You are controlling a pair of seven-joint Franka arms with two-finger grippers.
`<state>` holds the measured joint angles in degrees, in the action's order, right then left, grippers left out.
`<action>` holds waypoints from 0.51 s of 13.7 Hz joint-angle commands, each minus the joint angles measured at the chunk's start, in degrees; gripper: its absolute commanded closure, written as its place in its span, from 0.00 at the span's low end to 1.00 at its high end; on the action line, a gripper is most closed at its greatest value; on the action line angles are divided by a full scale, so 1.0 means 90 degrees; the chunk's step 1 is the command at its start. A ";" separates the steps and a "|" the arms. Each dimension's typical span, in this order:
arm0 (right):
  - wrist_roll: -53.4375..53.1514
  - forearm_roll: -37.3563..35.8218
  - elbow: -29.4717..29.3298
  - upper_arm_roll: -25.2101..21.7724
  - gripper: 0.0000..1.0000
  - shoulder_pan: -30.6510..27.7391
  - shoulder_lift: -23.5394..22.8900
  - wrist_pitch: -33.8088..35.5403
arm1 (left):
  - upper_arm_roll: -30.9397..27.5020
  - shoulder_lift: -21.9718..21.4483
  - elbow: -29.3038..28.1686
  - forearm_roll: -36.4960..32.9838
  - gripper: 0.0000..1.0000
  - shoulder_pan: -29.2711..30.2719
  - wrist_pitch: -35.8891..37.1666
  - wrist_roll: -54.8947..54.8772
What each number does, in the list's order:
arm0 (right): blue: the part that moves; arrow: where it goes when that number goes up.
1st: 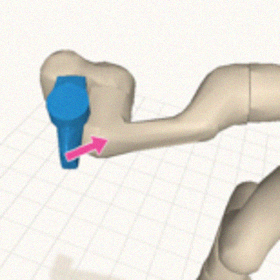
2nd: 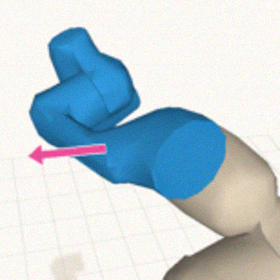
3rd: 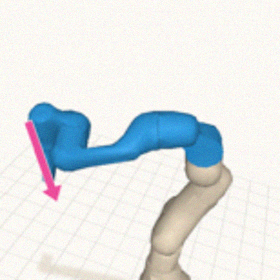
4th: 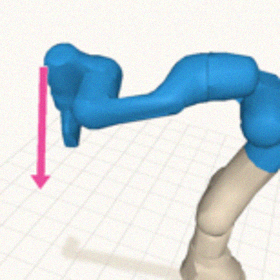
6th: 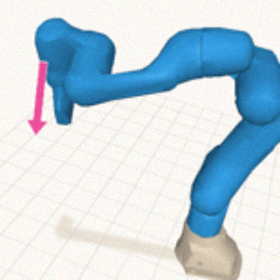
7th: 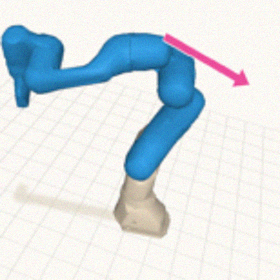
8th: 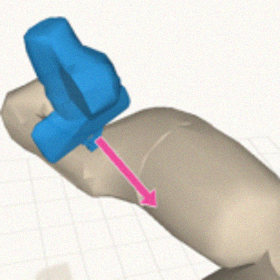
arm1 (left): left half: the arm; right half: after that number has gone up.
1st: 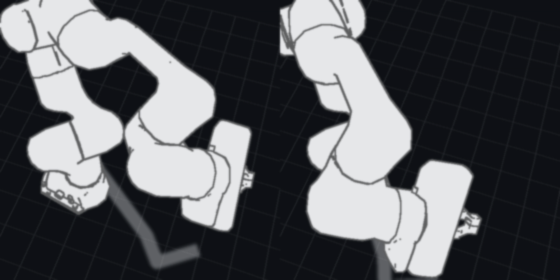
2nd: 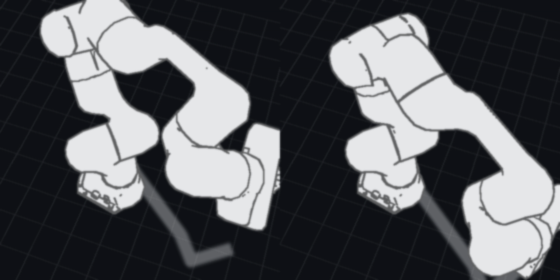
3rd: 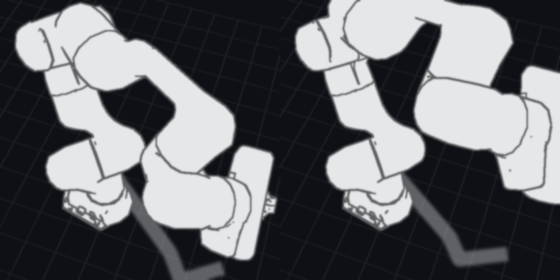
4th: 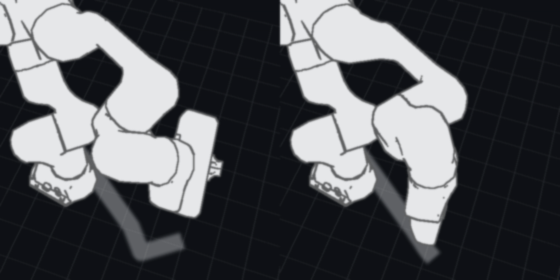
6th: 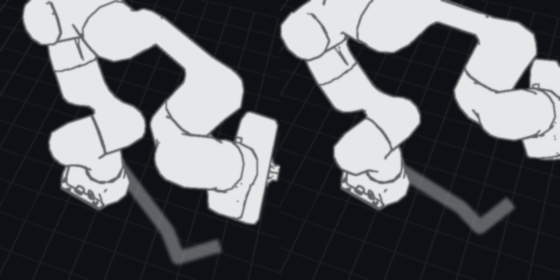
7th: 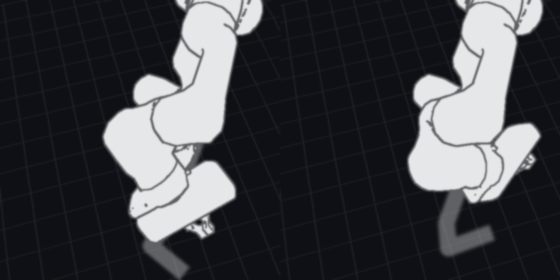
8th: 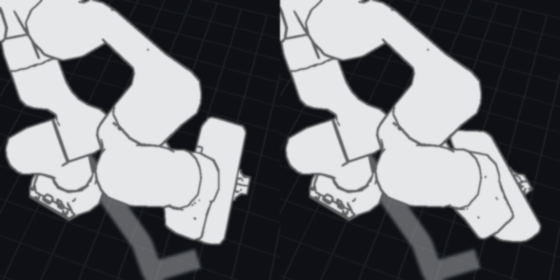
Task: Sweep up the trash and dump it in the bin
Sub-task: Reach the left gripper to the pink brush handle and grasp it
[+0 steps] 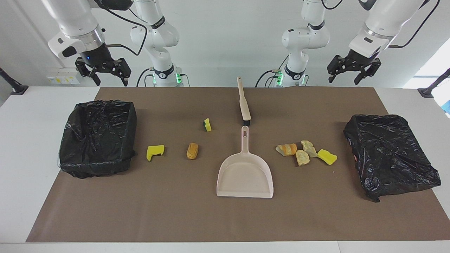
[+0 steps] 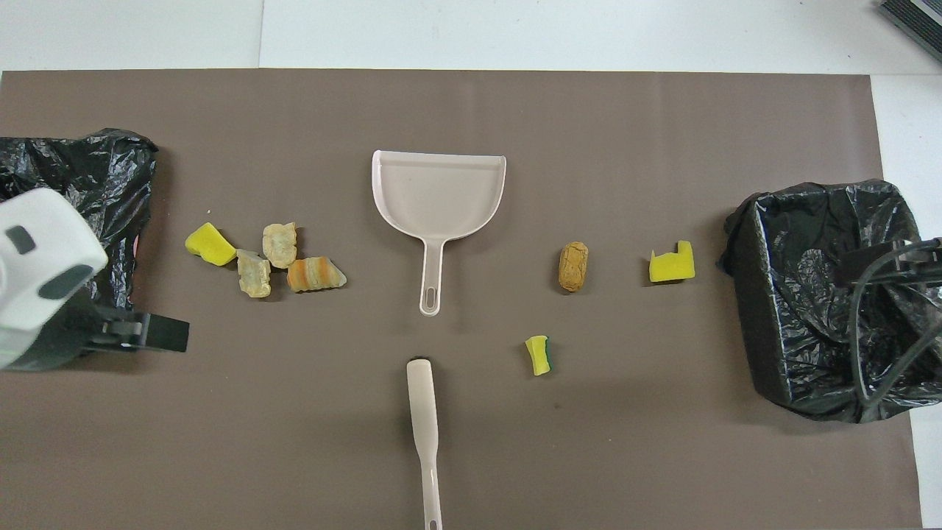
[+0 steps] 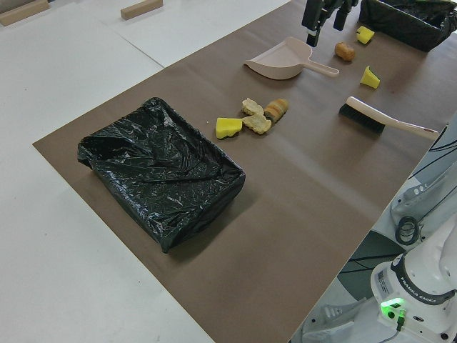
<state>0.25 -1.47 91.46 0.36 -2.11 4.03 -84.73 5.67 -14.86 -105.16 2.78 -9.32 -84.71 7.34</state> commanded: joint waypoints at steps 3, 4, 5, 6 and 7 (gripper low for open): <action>-0.0155 0.0065 0.0101 0.0029 0.00 -0.0049 0.0109 0.0010 | -0.0074 -0.1151 -0.1819 0.0297 0.00 -0.1645 -0.0655 0.1885; -0.0155 0.0065 0.0101 0.0029 0.00 -0.0049 0.0109 0.0010 | -0.0074 -0.1161 -0.2072 0.0297 0.00 -0.2007 -0.0888 0.2286; -0.0155 0.0065 0.0101 0.0029 0.00 -0.0049 0.0109 0.0010 | -0.0064 -0.1200 -0.2336 0.0297 0.00 -0.2330 -0.1065 0.2590; -0.0155 0.0065 0.0101 0.0029 0.00 -0.0049 0.0109 0.0010 | -0.0064 -0.1219 -0.2532 0.0355 0.00 -0.2565 -0.1299 0.2728; -0.0155 0.0065 0.0101 0.0029 0.00 -0.0049 0.0109 0.0010 | -0.0064 -0.1181 -0.2718 0.0520 0.00 -0.2684 -0.1659 0.2855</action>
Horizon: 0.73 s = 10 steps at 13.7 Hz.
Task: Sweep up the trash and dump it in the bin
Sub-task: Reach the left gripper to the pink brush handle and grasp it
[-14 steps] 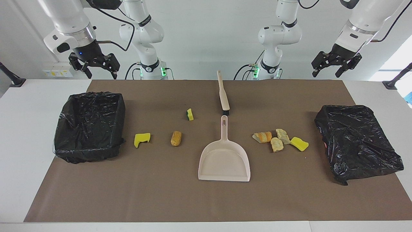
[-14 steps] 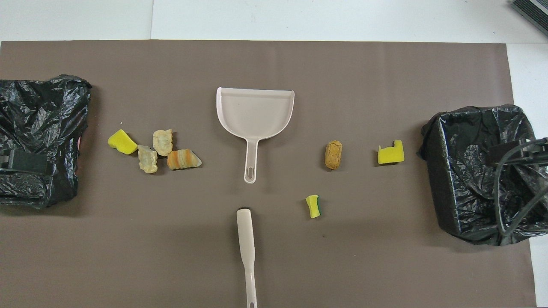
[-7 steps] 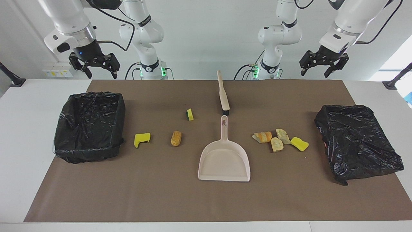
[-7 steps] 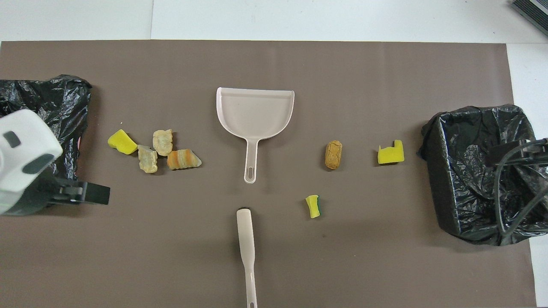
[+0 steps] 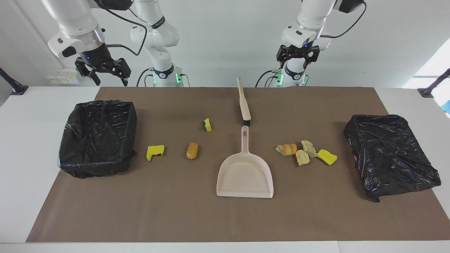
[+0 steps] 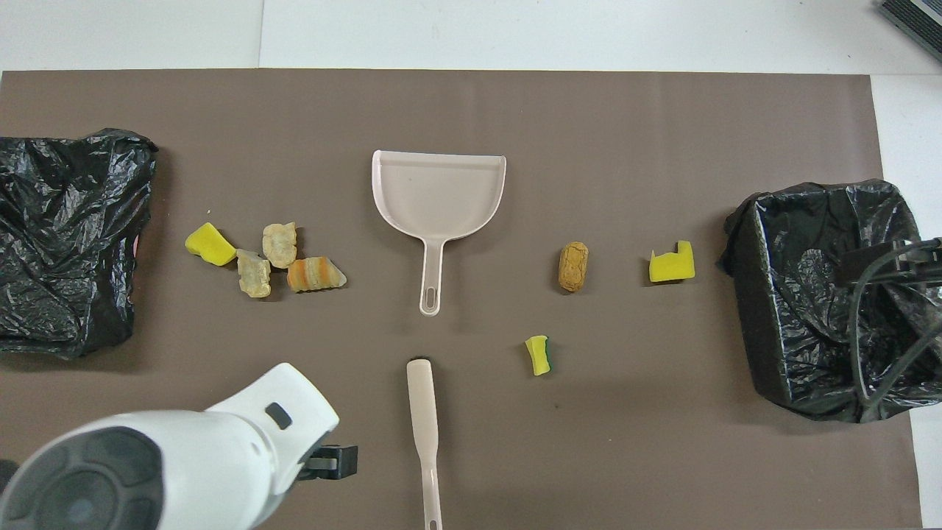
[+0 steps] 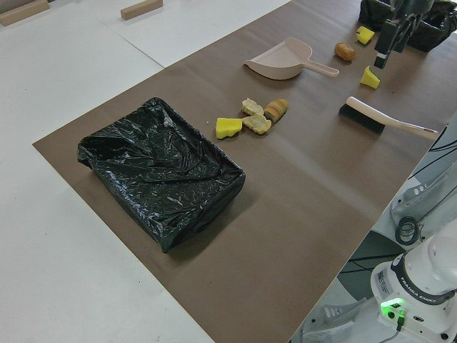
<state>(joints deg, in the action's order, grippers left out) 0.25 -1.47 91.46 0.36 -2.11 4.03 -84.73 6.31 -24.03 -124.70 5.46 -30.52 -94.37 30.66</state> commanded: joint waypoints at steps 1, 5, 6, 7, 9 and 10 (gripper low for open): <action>-0.0155 0.0065 0.0101 0.0029 0.00 -0.0049 0.0109 0.0010 | -0.0135 -0.0143 -0.0685 0.0301 0.00 -0.0407 -0.0908 0.0477; -0.0155 0.0065 0.0101 0.0029 0.00 -0.0049 0.0109 0.0010 | -0.0135 0.0256 -0.1271 0.0331 0.00 -0.0885 -0.2149 0.1026; -0.0155 0.0065 0.0101 0.0029 0.00 -0.0049 0.0109 0.0010 | -0.0135 0.0480 -0.1359 0.0331 0.00 -0.1089 -0.2364 0.1152; -0.0155 0.0065 0.0101 0.0019 0.00 -0.0049 0.0109 0.0010 | -0.0135 0.0898 -0.1398 0.0331 0.00 -0.1285 -0.2704 0.1385; -0.0155 0.0065 0.0101 0.0029 0.00 -0.0049 0.0109 0.0010 | -0.0135 0.1370 -0.1535 0.0331 0.00 -0.1569 -0.3301 0.1739; -0.0155 0.0065 0.0101 0.0029 0.00 -0.0049 0.0109 0.0010 | -0.0135 0.1371 -0.1603 0.0331 0.00 -0.1599 -0.3391 0.1749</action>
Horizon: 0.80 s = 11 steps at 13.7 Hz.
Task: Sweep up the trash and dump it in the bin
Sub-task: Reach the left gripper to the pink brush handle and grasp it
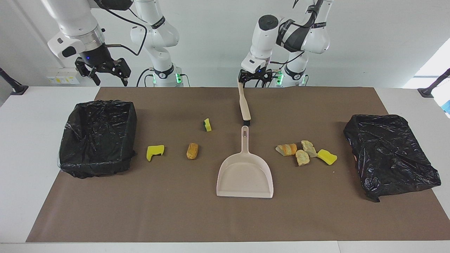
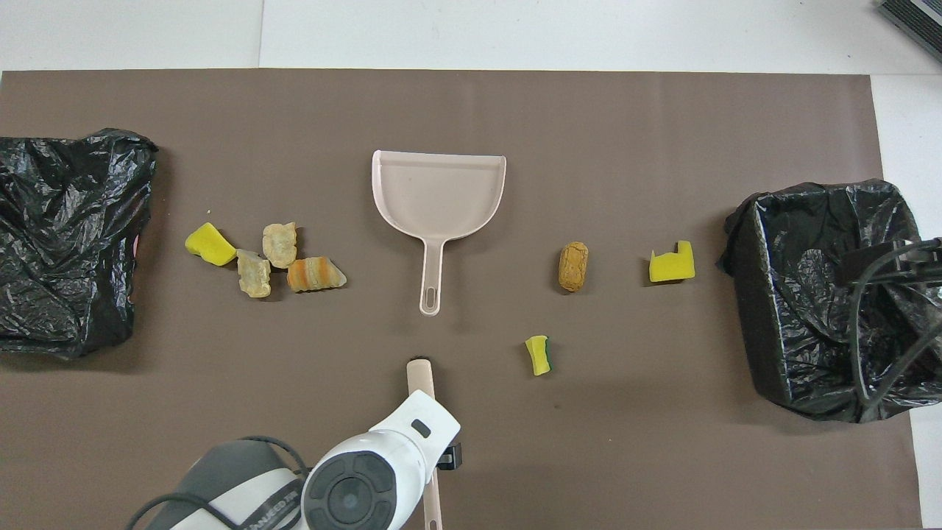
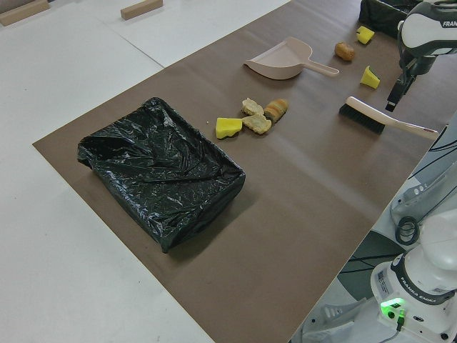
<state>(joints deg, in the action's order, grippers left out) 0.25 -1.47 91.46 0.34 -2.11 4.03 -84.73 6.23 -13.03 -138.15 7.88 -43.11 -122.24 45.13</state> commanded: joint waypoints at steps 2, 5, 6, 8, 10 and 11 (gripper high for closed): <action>-0.0155 0.0065 0.0101 0.0031 0.00 -0.0048 0.0109 0.0010 | -0.0126 0.0265 -0.0216 0.0062 0.00 -0.0424 -0.0401 0.0152; -0.0155 0.0065 0.0101 0.0031 0.00 -0.0048 0.0109 0.0010 | -0.0126 0.0218 -0.0489 0.0149 0.00 -0.0951 -0.0529 0.0579; -0.0155 0.0065 0.0101 0.0031 0.00 -0.0048 0.0109 0.0010 | -0.0126 0.0217 -0.0529 0.0179 0.00 -0.1030 -0.0529 0.0717; -0.0155 0.0065 0.0101 0.0031 0.00 -0.0048 0.0109 0.0010 | -0.0126 0.0207 -0.0607 0.0247 0.00 -0.1206 -0.0539 0.0874; -0.0145 0.0065 0.0101 0.0031 0.00 -0.0048 0.0109 0.0010 | -0.0126 0.0207 -0.0617 0.0257 0.00 -0.1255 -0.0529 0.0904; -0.0155 0.0065 0.0101 0.0031 0.00 -0.0048 0.0109 0.0010 | -0.0126 0.0207 -0.0617 0.0257 0.00 -0.1255 -0.0529 0.0904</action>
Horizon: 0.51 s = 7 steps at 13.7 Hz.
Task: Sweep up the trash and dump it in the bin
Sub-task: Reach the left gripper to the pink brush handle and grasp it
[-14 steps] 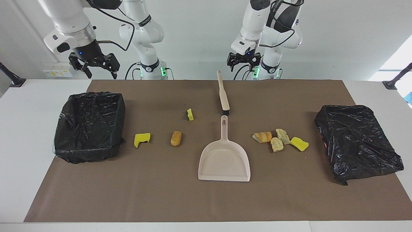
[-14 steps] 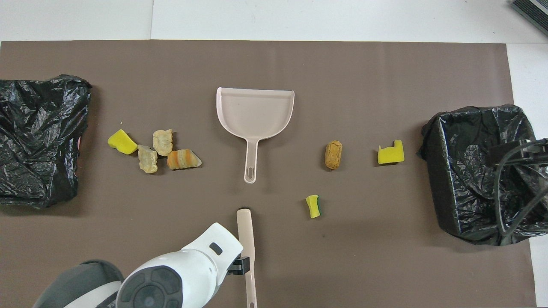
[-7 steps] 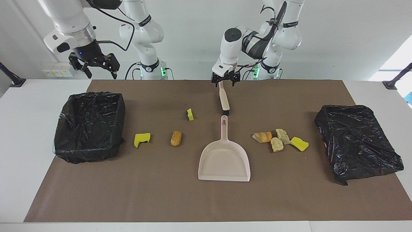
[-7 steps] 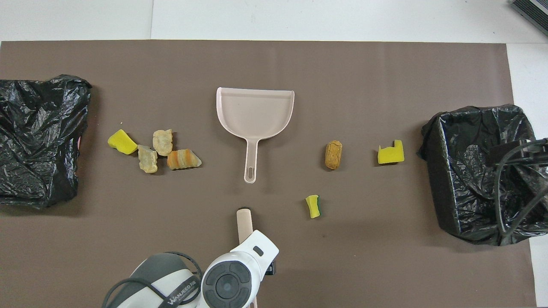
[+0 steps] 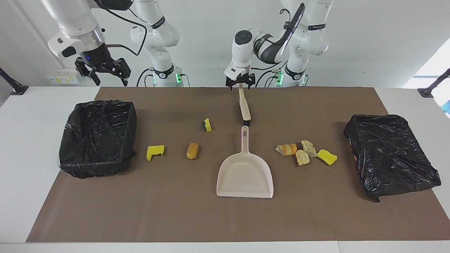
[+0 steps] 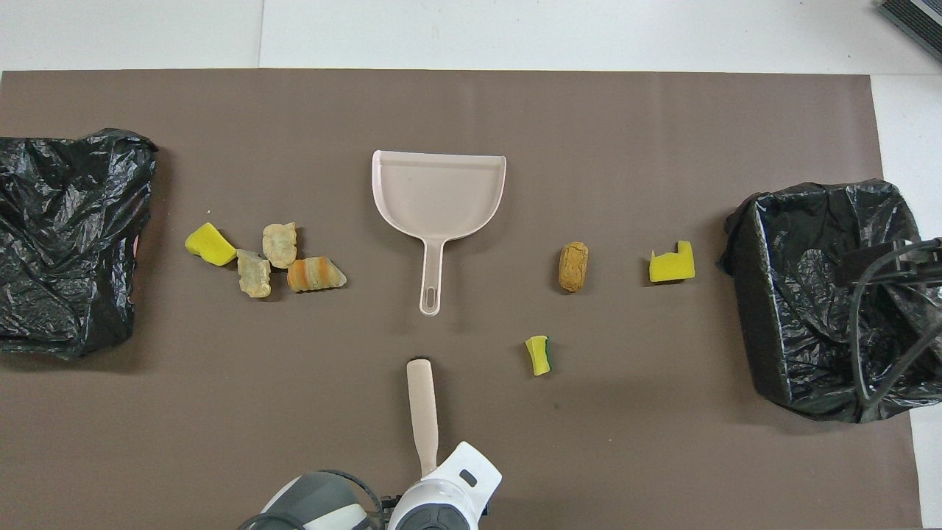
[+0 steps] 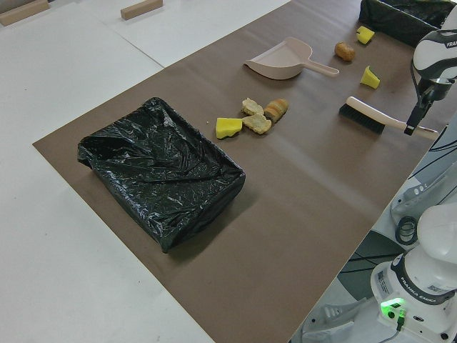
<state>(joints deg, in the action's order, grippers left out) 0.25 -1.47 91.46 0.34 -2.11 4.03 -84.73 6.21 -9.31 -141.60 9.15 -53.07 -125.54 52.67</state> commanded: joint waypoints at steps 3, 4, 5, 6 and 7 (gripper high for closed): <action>-0.0155 0.0056 0.0101 0.0031 0.00 -0.0029 0.0119 0.0049 | -0.0124 -0.0215 -0.0253 0.0116 0.13 -0.0149 -0.0133 0.0065; -0.0097 0.0056 0.0082 0.0031 0.00 -0.0048 0.0109 0.0040 | -0.0124 -0.0216 -0.0262 0.0116 0.17 -0.0149 -0.0133 0.0075; 0.0174 0.0065 0.0111 0.0021 0.00 -0.0087 0.0119 0.0020 | -0.0124 -0.0206 -0.0263 0.0116 0.22 -0.0149 -0.0104 0.0075; 0.0428 0.0046 0.0121 0.0041 0.00 -0.0020 0.0128 -0.0067 | -0.0124 -0.0215 -0.0263 0.0116 0.42 -0.0149 -0.0075 0.0056; 0.0354 0.0065 0.0121 0.0050 0.00 0.0000 0.0109 -0.0319 | -0.0124 -0.0216 -0.0253 0.0116 0.66 -0.0149 -0.0036 -0.0090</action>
<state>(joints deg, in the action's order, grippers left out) 1.97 -1.47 91.46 0.42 -2.03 4.04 -85.36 6.04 -9.34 -142.05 9.21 -53.07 -125.53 52.68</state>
